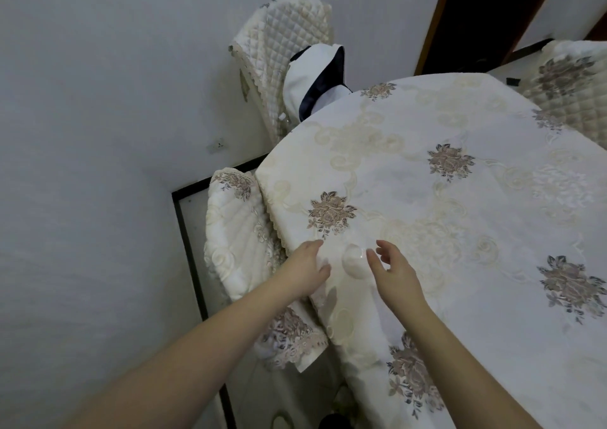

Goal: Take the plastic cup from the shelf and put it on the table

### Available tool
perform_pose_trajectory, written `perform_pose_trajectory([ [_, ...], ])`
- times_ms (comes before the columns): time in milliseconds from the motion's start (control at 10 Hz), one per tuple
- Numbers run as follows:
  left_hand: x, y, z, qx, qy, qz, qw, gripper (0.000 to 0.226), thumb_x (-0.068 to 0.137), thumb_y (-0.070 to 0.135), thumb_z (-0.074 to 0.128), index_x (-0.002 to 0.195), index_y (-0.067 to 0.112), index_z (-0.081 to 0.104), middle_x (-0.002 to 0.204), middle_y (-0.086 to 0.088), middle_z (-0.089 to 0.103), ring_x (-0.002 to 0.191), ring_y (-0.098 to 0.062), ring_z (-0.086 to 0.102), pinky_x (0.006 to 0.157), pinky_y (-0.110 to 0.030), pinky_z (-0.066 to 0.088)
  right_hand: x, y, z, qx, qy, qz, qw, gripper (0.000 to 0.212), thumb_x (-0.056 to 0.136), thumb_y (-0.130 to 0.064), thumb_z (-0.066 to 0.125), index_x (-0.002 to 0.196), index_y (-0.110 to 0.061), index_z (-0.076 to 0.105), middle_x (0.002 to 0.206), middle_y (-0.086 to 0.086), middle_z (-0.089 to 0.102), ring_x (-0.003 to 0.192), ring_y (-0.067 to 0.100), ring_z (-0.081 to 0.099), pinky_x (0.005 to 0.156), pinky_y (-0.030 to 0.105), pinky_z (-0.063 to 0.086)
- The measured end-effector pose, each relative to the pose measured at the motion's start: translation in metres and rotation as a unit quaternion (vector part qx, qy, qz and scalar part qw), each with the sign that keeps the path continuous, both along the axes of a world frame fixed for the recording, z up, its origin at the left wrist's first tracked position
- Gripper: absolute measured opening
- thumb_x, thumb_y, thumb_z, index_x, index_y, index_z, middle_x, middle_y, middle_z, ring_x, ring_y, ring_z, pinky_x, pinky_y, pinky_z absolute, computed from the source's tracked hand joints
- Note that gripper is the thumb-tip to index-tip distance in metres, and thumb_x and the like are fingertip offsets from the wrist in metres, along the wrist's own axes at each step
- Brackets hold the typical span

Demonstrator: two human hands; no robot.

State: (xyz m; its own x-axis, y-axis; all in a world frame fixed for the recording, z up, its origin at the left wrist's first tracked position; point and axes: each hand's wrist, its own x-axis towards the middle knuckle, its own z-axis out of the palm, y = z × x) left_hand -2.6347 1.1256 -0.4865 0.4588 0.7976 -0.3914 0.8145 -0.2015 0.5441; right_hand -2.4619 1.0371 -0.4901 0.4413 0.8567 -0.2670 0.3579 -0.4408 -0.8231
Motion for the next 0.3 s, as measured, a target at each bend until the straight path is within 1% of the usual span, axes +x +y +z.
perform_pose_trajectory([
  [100,-0.015,-0.009,0.019,0.050,-0.002,-0.033,0.998,0.062,0.095,0.029,0.054,0.148,0.006,0.030,0.152,-0.015,0.038,0.139,-0.028,0.034,0.112,-0.032,0.024,-0.005,-0.004,0.012,0.005,-0.012,0.004,1.000,0.049,0.095,-0.046,0.049,0.137,-0.020,0.047,0.135,0.001,0.056,0.119,0.016,0.052,0.090,0.031,0.041],
  [200,-0.030,-0.019,0.031,0.099,0.002,-0.065,0.993,0.061,0.096,0.030,0.052,0.148,0.008,0.031,0.151,-0.013,0.039,0.139,-0.026,0.033,0.113,-0.036,0.026,-0.011,-0.008,0.023,0.012,-0.034,0.027,0.999,0.050,0.095,-0.046,0.047,0.138,-0.020,0.047,0.137,0.002,0.055,0.122,0.016,0.051,0.093,0.032,0.040],
  [300,-0.043,-0.028,0.044,0.147,0.015,-0.070,0.987,0.061,0.096,0.034,0.050,0.148,0.010,0.030,0.153,-0.011,0.038,0.140,-0.026,0.031,0.114,-0.039,0.028,-0.021,-0.013,0.035,0.022,-0.069,0.057,0.996,0.052,0.097,-0.045,0.045,0.141,-0.018,0.043,0.142,0.004,0.051,0.128,0.019,0.047,0.100,0.035,0.038],
])
